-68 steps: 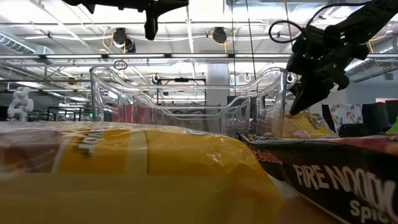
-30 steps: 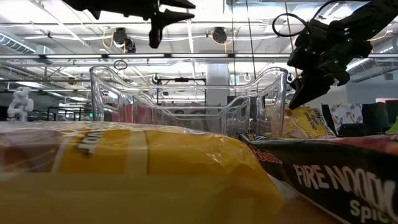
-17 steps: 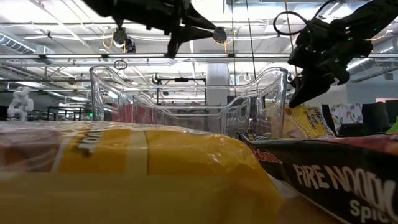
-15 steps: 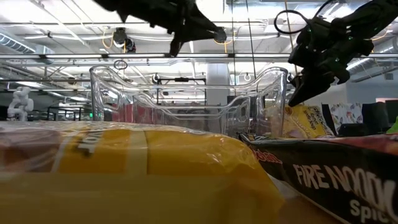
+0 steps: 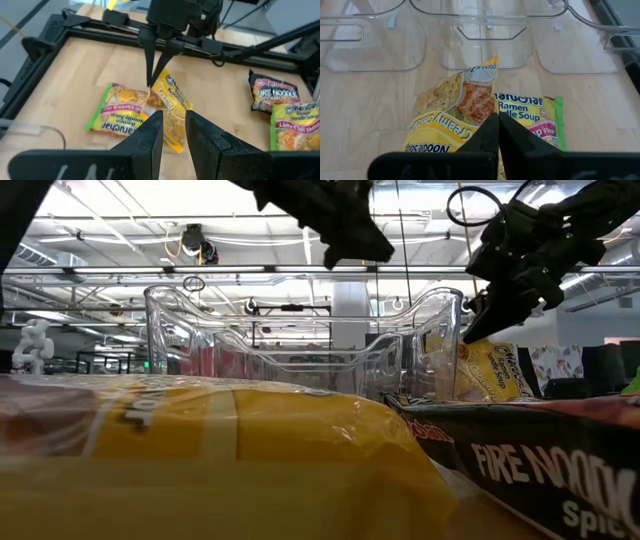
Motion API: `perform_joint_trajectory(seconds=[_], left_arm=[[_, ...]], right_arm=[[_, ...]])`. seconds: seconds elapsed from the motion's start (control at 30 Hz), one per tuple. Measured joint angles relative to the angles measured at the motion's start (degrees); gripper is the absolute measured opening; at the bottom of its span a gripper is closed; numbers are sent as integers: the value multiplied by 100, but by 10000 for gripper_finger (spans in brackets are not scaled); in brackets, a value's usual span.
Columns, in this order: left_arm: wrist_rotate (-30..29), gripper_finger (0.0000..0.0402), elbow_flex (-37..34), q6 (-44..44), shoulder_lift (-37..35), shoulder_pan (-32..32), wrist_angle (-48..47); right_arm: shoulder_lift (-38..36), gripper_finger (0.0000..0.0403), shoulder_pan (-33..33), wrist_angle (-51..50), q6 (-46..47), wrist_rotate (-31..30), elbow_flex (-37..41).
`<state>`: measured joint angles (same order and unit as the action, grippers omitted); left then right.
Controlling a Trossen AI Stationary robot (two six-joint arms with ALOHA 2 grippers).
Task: Sort Maruchan noodles
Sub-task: Put the yellow noodle pack into the bottom transparent bin
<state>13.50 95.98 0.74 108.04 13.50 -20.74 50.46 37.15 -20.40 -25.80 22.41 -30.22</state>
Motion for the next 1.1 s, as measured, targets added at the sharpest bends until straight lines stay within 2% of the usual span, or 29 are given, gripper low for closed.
perform_joint_trajectory(seconds=[0.37, 0.53, 0.9, 1.1], left_arm=[[178, 88, 1302, 449, 981, 4, -1094], [197, 88, 1783, 661, 1278, 14, -1267], [207, 88, 1911, 365, 1374, 276, -1202], [465, 88, 1908, 377, 1401, 251, -1189]], right_arm=[[0, 0, 0, 0, -42, -2, 0], [0, 0, 2, 1, -44, 0, 0], [0, 0, 1, 4, -44, 7, 0], [0, 0, 2, 7, -44, 4, 0]])
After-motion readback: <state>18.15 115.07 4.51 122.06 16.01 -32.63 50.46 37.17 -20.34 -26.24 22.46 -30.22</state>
